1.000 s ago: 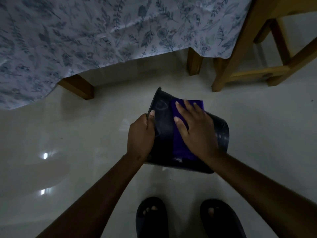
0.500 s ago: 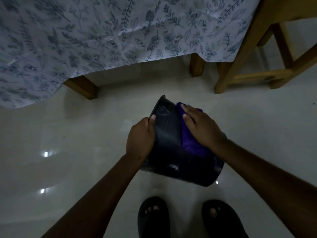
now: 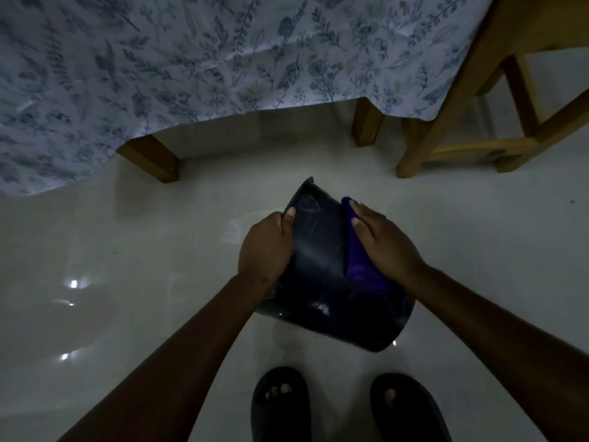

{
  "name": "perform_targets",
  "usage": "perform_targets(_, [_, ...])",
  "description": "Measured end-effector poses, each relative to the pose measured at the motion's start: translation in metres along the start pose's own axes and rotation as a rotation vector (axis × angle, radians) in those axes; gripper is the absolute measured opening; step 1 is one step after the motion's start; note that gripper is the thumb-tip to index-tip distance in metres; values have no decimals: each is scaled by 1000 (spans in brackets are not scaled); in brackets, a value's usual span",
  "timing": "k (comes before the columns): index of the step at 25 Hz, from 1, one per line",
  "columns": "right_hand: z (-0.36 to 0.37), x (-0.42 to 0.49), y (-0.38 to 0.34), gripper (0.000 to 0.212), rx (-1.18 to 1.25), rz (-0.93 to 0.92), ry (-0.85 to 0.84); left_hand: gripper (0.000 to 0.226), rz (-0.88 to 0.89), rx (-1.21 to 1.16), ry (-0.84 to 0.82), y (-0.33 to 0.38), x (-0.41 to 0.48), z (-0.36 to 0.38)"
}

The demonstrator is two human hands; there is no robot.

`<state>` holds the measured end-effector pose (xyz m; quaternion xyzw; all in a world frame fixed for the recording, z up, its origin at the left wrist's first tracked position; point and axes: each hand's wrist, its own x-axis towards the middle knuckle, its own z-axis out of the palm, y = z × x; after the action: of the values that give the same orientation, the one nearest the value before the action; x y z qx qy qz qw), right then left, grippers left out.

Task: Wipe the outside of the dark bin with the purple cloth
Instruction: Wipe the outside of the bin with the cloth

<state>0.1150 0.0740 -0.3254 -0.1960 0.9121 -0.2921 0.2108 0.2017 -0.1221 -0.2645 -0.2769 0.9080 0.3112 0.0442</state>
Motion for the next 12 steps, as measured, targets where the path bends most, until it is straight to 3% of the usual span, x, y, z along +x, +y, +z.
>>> perform_targets(1, [3,-11,-2,57,-38,5,4,47,-10,14,-12,0,1,0])
perform_targets(5, [32,-93,-35,61,-297,-259,53,45,-17,50,-60,15,19,2])
perform_targets(7, [24,-78,-32,61,-285,-286,70,39,-26,-140,-185,20,23,-4])
perform_targets(10, [-3,-19,-20,55,-176,-107,59,25,-52,-429,-345,7,0,-16])
perform_targets(12, [-6,1,-12,51,-71,4,16,21,-29,-328,-263,-2,-15,-14])
